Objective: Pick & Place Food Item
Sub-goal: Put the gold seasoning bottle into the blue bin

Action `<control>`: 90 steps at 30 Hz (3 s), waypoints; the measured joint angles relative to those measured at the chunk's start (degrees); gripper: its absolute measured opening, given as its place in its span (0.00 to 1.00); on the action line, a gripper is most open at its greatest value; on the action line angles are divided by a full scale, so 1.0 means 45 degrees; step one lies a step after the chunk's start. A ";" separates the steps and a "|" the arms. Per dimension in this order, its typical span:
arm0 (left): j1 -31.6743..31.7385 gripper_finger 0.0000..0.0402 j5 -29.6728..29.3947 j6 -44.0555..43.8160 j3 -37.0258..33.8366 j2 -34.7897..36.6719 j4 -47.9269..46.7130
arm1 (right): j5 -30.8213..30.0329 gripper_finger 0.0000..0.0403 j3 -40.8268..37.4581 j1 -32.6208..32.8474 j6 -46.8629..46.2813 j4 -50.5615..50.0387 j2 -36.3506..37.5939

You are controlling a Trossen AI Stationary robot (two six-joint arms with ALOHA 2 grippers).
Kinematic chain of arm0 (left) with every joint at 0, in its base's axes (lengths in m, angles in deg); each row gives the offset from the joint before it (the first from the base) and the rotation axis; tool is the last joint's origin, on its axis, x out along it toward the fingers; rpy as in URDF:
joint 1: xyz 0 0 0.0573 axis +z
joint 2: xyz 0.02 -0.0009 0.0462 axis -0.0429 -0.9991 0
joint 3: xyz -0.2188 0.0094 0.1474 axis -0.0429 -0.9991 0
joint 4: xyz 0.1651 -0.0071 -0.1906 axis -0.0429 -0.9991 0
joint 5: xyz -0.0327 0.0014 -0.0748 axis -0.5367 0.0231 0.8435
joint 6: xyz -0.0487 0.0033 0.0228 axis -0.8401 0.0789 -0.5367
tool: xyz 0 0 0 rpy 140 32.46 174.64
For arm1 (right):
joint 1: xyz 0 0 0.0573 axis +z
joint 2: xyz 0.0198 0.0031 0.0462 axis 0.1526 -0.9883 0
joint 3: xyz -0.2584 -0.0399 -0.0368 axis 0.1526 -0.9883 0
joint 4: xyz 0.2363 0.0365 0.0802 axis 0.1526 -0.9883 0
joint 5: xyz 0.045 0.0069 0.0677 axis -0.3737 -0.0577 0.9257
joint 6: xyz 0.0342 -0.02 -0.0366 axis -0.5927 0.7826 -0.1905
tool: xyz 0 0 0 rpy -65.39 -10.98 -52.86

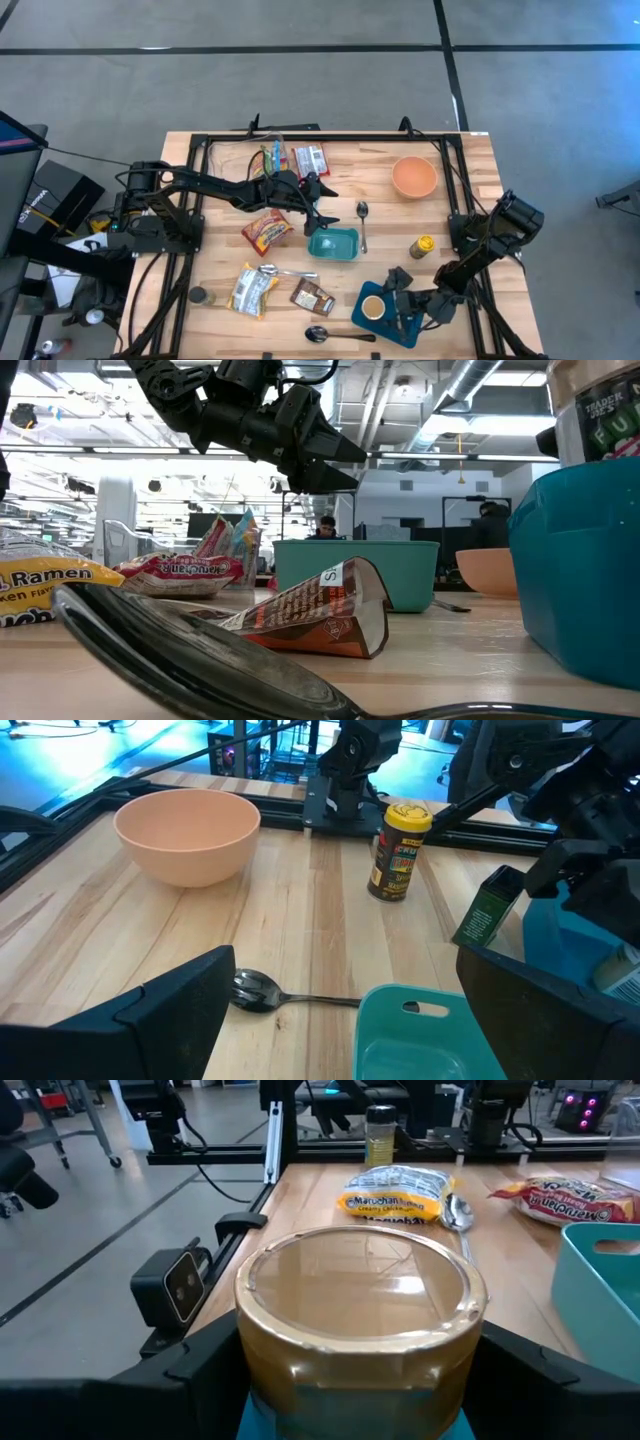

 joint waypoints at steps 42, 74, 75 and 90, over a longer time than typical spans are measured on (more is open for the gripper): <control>-0.0004 0.93 0.0000 0.0000 0.0000 0.0000 0.0000 | 0.1782 0.70 0.0452 -0.0712 -0.0525 -0.1094 0.0010; 0.0000 0.93 -0.0003 0.0000 0.0000 0.0000 0.0003 | 0.1753 0.74 0.0452 -0.0724 -0.0563 -0.1264 0.0015; -0.0003 0.93 0.0000 0.0000 0.0000 0.0000 0.0000 | 0.1744 0.76 0.0457 -0.0724 -0.0563 -0.1247 0.0021; -0.0002 0.93 -0.0004 0.0000 0.0000 0.0000 0.0001 | 0.1740 0.87 0.0461 -0.0724 -0.0525 -0.1261 0.0024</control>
